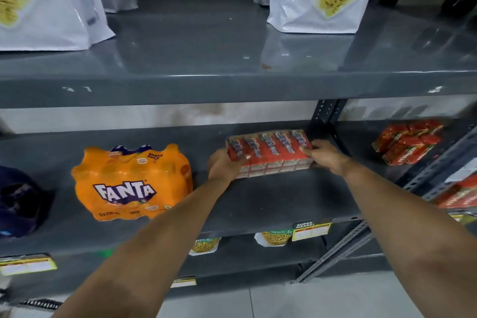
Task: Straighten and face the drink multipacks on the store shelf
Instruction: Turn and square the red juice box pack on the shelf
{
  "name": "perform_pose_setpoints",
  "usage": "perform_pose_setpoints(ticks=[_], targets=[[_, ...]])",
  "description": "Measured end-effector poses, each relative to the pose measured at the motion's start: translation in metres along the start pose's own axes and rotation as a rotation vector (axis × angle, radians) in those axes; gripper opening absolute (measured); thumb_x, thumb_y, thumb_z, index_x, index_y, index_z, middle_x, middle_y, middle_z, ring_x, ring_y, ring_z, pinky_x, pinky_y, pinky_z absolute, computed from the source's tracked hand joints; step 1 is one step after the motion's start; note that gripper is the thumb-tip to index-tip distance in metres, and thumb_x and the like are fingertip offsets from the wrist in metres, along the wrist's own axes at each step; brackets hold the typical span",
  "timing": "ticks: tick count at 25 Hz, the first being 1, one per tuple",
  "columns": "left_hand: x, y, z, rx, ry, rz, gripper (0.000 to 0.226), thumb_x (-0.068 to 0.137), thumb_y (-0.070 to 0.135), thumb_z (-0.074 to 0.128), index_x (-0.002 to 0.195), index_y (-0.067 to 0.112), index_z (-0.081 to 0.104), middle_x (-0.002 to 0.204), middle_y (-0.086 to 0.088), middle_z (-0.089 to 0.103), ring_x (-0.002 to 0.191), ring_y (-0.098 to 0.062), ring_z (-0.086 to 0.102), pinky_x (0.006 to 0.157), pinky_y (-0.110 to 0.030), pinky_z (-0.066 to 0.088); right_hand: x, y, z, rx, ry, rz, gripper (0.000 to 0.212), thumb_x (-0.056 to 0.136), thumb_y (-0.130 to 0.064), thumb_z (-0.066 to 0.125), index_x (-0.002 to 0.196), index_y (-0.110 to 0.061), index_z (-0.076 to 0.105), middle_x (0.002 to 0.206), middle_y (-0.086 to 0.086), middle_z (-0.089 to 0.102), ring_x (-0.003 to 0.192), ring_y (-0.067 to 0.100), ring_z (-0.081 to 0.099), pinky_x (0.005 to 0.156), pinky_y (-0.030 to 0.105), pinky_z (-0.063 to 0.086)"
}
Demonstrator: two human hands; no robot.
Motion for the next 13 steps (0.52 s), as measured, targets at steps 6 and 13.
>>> perform_pose_setpoints(ticks=[6,13], targets=[[-0.012,-0.011,0.006,-0.260,0.089,0.112,0.041,0.082,0.017,0.079,0.118,0.011,0.064,0.118,-0.006,0.072,0.112,-0.021,0.067,0.092,-0.031,0.054,-0.020,0.009,-0.001,0.208,0.127,-0.060,0.064,0.081,0.009,0.073,0.132,-0.014,0.042,0.117,0.018,0.066,0.089,0.016,0.064,0.091,0.043,0.055],[-0.021,-0.024,0.009,-0.190,0.169,0.097,0.021,0.094,0.019,0.066,0.111,0.009,0.061,0.109,-0.004,0.069,0.094,-0.011,0.060,0.074,-0.019,0.046,-0.039,0.013,-0.008,0.070,-0.088,0.009,0.090,0.074,0.023,0.065,0.150,-0.018,0.038,0.110,0.008,0.068,0.102,0.018,0.063,0.075,0.029,0.055]])
Point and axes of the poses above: each hand's wrist, its own x-axis towards the middle knuckle, its own z-axis out of the palm, y = z × x, the point moved 1 cm from there along x, towards the middle knuckle
